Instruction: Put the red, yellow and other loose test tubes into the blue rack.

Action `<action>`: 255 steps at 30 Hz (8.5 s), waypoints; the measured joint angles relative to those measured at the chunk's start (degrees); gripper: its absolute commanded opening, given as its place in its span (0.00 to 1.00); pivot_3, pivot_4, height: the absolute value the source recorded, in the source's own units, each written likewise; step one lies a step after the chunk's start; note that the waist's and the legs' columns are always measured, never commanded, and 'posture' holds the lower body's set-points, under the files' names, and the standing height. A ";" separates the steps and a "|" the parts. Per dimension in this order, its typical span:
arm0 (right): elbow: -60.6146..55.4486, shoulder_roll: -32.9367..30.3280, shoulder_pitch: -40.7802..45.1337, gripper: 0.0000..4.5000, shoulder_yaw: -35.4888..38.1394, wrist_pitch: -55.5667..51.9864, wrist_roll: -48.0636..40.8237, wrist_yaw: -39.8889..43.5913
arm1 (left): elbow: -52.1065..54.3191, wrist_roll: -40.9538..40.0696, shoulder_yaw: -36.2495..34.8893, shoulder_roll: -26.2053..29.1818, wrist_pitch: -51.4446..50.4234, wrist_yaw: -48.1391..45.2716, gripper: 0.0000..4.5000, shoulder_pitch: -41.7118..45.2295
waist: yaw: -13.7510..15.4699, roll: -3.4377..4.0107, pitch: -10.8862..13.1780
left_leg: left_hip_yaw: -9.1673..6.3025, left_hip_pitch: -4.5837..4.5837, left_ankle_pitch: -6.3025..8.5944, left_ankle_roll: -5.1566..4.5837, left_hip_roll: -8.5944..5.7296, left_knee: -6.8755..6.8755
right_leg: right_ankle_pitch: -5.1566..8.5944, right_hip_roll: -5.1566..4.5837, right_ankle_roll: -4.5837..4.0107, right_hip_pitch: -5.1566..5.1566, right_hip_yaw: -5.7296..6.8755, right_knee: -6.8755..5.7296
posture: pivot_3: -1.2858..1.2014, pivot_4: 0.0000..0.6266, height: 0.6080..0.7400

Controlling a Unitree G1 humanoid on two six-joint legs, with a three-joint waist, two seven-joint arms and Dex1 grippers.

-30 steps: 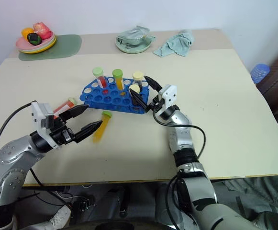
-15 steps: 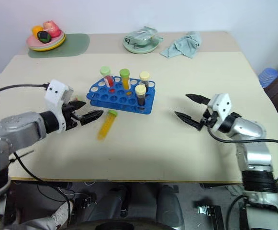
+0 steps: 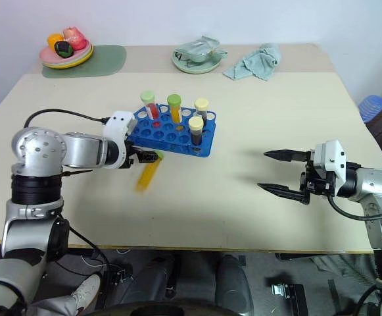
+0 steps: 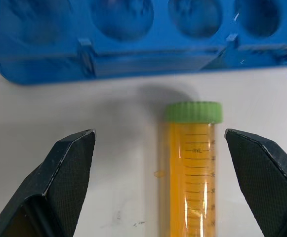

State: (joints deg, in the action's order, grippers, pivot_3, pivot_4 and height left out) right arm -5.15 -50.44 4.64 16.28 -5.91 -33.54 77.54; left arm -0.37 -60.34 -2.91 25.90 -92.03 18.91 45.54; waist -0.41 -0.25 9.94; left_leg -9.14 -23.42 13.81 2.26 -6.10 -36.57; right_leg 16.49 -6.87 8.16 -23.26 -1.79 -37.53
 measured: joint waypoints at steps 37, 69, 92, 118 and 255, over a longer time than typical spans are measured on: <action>-7.04 -0.22 -6.14 0.85 3.55 -2.48 -1.16 -1.79 | -13.11 -24.08 -0.75 -4.00 0.00 30.04 0.17 5.12 | -0.12 -0.04 0.01 | 0.10 -0.02 0.07 -0.08 -0.02 -0.38 | 0.01 0.00 0.03 -0.01 -0.14 -0.29 | 0.52 0.24 1.00; -5.93 0.39 -1.50 0.85 2.15 -4.07 -1.17 -5.16 | 9.16 36.76 15.79 -6.43 78.16 -23.46 0.17 -14.88 | 1.23 -0.16 0.05 | 1.15 0.02 0.36 -0.58 0.04 -0.49 | -0.12 0.00 0.29 -0.08 -0.92 0.06 | 0.52 0.24 1.00; -8.17 0.38 -2.48 0.85 2.27 -5.08 -1.39 -7.48 | -12.71 53.60 12.64 -19.20 103.90 -32.41 0.17 -16.10 | 1.19 -0.16 0.05 | 1.16 0.03 0.46 -0.74 0.03 -0.53 | -0.16 0.00 0.36 -0.06 -0.91 0.06 | 0.52 0.24 1.00; -6.84 3.34 -0.66 0.85 -0.25 -3.54 -0.53 -7.59 | 15.63 48.74 5.02 -5.30 74.26 -40.88 0.93 -23.76 | 1.21 -0.15 0.03 | 1.11 0.05 0.49 -0.81 0.05 -0.53 | -0.17 0.03 0.36 -0.06 -0.91 0.03 | 0.52 0.24 1.00; -10.82 6.16 -1.67 0.85 -0.01 -8.34 -1.07 -13.21 | -15.11 53.71 -0.19 -17.10 102.22 -39.09 0.93 -18.98 | 1.12 -0.83 0.35 | 1.18 0.03 0.50 -0.79 0.04 -0.64 | -0.17 -0.01 0.39 -0.15 -0.87 -0.13 | 0.52 0.24 1.00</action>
State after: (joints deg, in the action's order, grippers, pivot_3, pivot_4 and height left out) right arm -15.97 -44.28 2.97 16.27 -14.25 -34.61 64.32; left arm -15.48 -6.63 -3.10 8.80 10.19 -20.18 26.56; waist 0.71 -1.08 10.29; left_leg -7.96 -23.39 14.30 1.46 -6.06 -37.21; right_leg 16.32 -6.89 8.54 -23.41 -2.66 -37.66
